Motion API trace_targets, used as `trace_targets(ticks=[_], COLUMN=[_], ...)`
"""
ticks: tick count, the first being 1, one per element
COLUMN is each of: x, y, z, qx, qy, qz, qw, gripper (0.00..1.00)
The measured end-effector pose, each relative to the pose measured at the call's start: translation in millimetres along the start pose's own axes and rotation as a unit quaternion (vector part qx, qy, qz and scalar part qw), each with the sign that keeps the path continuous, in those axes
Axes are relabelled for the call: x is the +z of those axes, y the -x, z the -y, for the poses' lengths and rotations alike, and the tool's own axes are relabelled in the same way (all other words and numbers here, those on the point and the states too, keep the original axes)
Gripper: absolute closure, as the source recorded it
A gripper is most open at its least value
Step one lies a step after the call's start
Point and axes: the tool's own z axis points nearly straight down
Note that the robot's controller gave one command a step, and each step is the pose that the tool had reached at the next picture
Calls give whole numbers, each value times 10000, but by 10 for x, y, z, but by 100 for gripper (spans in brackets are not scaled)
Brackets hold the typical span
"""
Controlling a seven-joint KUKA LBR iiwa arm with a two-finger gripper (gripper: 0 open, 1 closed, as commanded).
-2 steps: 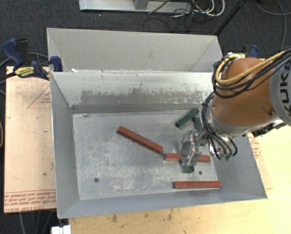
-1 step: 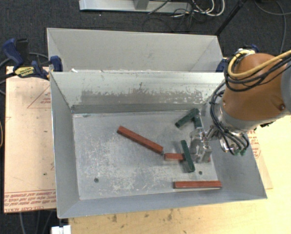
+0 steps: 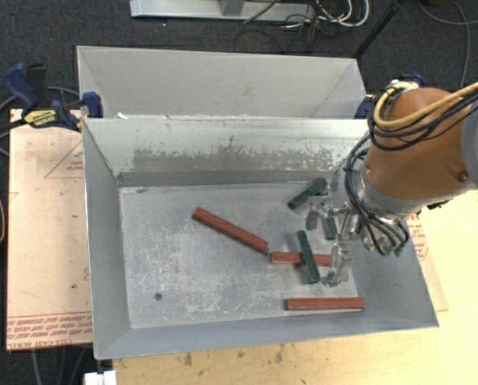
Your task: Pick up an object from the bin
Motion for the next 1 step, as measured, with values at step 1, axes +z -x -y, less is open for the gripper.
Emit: trace_targets(ticks=[1], x=[808], y=[435], z=[-11], qx=[-116], qy=[8], qz=[-32], qw=[9999], gripper=[0])
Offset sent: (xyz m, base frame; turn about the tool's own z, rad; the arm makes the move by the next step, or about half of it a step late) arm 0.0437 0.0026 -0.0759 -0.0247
